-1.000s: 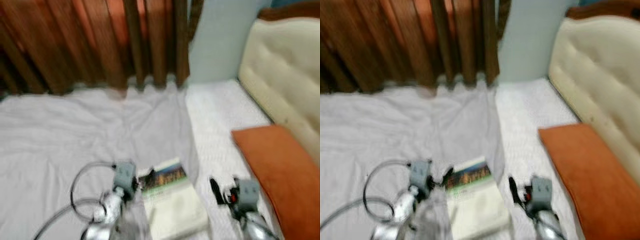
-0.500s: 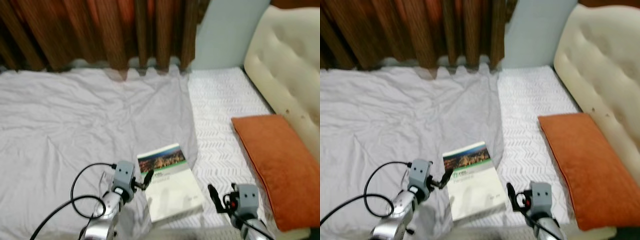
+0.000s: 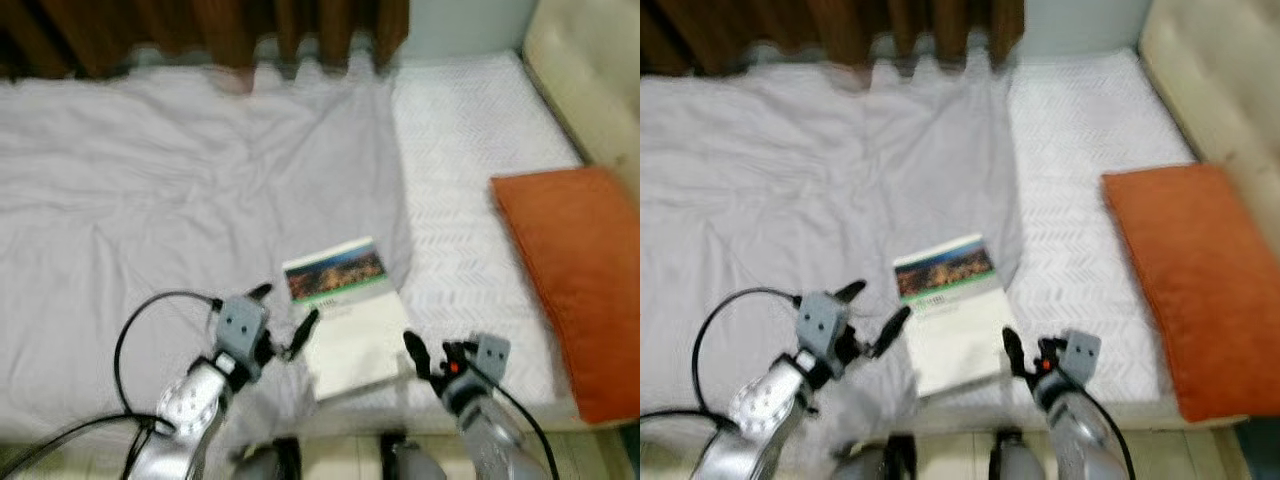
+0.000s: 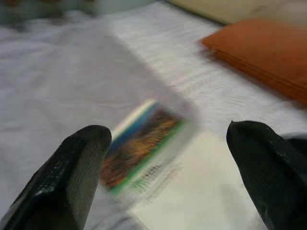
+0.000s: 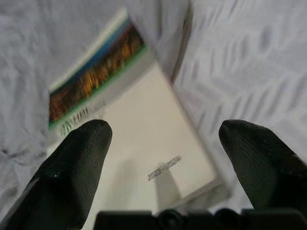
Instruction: Clean up the room
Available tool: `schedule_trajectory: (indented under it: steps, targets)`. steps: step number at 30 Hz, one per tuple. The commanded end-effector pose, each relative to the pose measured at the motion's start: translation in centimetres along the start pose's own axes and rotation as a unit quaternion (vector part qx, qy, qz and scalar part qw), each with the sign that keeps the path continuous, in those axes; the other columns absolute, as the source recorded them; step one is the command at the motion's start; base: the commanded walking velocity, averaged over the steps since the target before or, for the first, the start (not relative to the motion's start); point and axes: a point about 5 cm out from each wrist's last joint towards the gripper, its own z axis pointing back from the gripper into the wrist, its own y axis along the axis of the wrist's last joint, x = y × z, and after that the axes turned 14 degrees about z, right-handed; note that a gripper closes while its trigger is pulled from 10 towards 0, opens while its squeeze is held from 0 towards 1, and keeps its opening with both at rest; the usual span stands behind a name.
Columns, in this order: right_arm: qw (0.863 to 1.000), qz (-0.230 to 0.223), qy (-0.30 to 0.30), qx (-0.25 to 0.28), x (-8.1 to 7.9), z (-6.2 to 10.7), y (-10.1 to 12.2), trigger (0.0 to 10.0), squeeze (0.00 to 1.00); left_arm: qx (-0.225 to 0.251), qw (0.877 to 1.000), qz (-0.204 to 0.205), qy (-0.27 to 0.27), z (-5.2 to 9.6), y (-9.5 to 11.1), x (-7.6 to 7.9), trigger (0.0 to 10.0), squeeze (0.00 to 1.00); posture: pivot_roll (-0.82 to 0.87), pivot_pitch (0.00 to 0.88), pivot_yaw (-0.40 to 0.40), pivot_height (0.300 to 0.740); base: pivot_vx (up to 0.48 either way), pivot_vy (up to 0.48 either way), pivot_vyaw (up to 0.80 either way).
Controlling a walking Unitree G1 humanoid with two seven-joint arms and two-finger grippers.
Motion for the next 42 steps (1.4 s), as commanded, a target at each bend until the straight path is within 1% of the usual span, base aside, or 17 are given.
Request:
schedule_trajectory:
  steps: [1,5,9,10,14,17,19,21,23,25,26,29,32,34,35,38,42]
  targets:
    - [1.000,-0.009,-0.013,-0.015,0.2,0.2,-1.2,10.0,0.00,0.001,0.998,0.031,-0.046,0.1,1.2,1.6,10.0,0.00,0.08,0.523,0.117,0.740,0.000,0.000,0.00]
    - [0.999,-0.009,-0.031,-0.005,0.8,-0.5,-0.5,10.0,0.00,0.011,0.998,0.050,-0.048,0.4,2.8,2.1,10.0,0.00,0.12,0.563,0.147,0.740,0.000,0.000,0.00]
    - [0.998,-0.014,-0.055,0.003,1.7,-1.1,0.3,10.0,0.00,-0.003,0.997,0.058,-0.041,1.3,2.7,2.7,10.0,0.00,0.12,0.571,0.157,0.740,0.000,0.000,0.00]
    - [0.998,-0.014,-0.055,0.003,1.7,-1.1,0.3,10.0,0.00,-0.003,0.997,0.058,-0.041,1.3,2.7,2.7,10.0,0.00,0.12,0.571,0.157,0.740,0.000,0.000,0.00]
    - [0.997,-0.019,-0.070,-0.004,2.3,-1.4,0.1,10.0,0.00,-0.036,0.996,0.075,-0.041,2.1,2.8,3.3,10.0,0.00,0.12,0.567,0.149,0.740,0.000,0.000,0.00]
    - [0.997,-0.023,-0.071,-0.011,2.4,-1.4,-0.2,10.0,0.00,-0.042,0.995,0.081,-0.039,2.3,2.7,3.4,10.0,0.00,0.12,0.563,0.145,0.740,0.000,0.000,0.00]
    - [0.996,-0.041,-0.070,-0.022,2.3,-1.5,-0.7,10.0,0.00,-0.052,0.994,0.093,-0.039,2.6,2.5,3.6,10.0,0.00,0.12,0.562,0.140,0.740,0.000,0.000,0.00]
    - [0.995,-0.065,-0.066,-0.030,2.1,-1.6,-1.0,10.0,0.00,-0.072,0.991,0.102,-0.045,3.1,2.0,4.1,10.0,0.00,0.12,0.563,0.138,0.740,0.000,0.000,0.00]
    - [0.994,-0.083,-0.062,-0.037,1.9,-1.7,-1.3,10.0,0.00,-0.089,0.990,0.105,-0.044,3.6,1.5,4.2,10.0,0.00,0.13,0.562,0.135,0.740,0.000,0.000,0.00]
    - [0.993,-0.091,-0.063,-0.041,1.8,-1.7,-1.4,10.0,0.00,-0.096,0.989,0.106,-0.039,3.8,1.2,4.2,10.0,0.00,0.13,0.563,0.134,0.740,0.000,0.000,0.00]
    - [0.992,-0.104,-0.062,-0.046,1.7,-1.7,-1.6,10.0,0.00,-0.103,0.988,0.108,-0.030,3.9,1.0,4.0,10.0,0.00,0.13,0.564,0.134,0.740,0.000,0.000,0.00]
    - [0.990,-0.117,-0.059,-0.048,1.6,-1.8,-1.7,10.0,0.00,-0.105,0.988,0.108,-0.024,4.0,0.9,3.7,10.0,0.00,0.13,0.564,0.132,0.740,0.000,0.000,0.00]
    - [0.986,-0.147,-0.060,-0.049,1.6,-2.0,-1.7,10.0,0.00,-0.104,0.988,0.112,-0.017,3.9,1.0,3.6,10.0,0.00,0.13,0.566,0.130,0.740,0.000,0.000,0.00]
    - [0.983,-0.165,-0.061,-0.048,1.5,-2.1,-1.6,10.0,0.00,-0.104,0.988,0.115,-0.016,3.9,1.0,3.6,10.0,0.00,0.13,0.566,0.129,0.740,0.000,0.000,0.00]
    - [0.983,-0.165,-0.061,-0.048,1.5,-2.1,-1.6,10.0,0.00,-0.104,0.988,0.115,-0.016,3.9,1.0,3.6,10.0,0.00,0.13,0.566,0.129,0.740,0.000,0.000,0.00]
    - [0.978,-0.194,-0.054,-0.045,1.2,-2.4,-1.5,10.0,0.00,-0.105,0.987,0.120,-0.018,4.1,0.9,3.9,10.0,0.00,0.13,0.569,0.128,0.740,0.000,0.000,0.00]
    - [0.978,-0.198,-0.043,-0.048,0.9,-2.5,-1.4,10.0,0.00,-0.107,0.987,0.122,-0.019,4.1,0.8,4.0,10.0,0.00,0.13,0.569,0.127,0.740,0.000,0.000,0.00]
